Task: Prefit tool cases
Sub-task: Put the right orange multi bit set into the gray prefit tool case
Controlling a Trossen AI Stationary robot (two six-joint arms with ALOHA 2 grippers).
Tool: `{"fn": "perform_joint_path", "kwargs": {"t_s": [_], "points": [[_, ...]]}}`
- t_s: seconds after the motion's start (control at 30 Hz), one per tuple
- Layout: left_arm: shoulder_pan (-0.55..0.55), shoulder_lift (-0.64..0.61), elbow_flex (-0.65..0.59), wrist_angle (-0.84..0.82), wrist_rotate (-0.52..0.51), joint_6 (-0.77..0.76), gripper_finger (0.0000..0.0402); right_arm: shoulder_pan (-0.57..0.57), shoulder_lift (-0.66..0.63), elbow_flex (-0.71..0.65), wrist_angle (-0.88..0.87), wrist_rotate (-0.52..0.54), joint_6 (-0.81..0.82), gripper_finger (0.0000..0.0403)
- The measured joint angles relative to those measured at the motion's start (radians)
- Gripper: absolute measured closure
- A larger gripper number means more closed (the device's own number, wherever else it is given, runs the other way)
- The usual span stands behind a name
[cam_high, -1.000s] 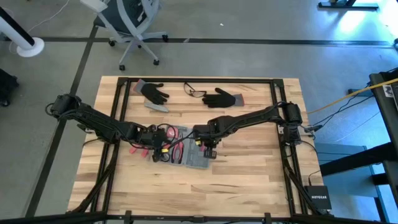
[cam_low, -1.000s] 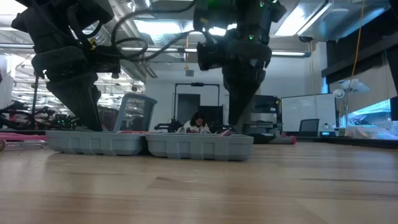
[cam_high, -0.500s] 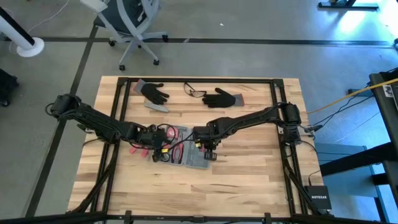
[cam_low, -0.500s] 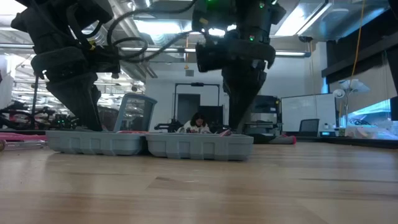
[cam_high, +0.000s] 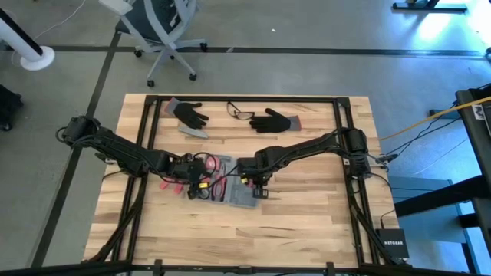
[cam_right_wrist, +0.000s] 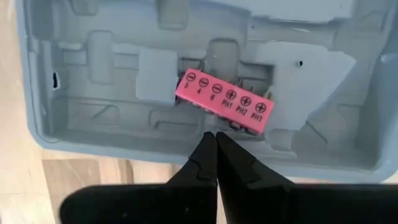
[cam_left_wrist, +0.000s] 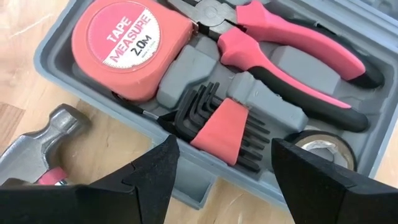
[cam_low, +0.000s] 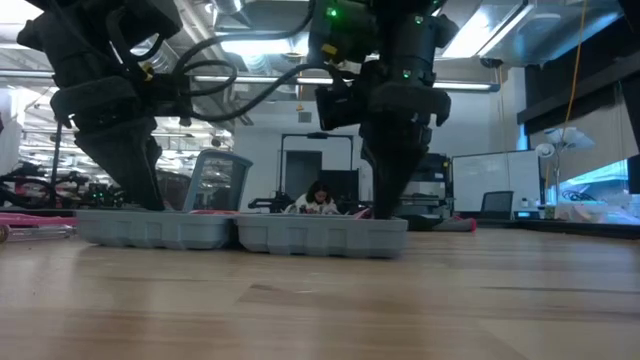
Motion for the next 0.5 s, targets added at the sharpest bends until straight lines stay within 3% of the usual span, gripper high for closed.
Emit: {"fn": "perform_joint_path", "kwargs": {"t_s": [0.5], "points": [[0.0,0.0,0.0,-0.002,-0.004,-0.003,0.0153,-0.028,-0.002,0.0,0.051,0.03,-0.047,0.0403]]}}
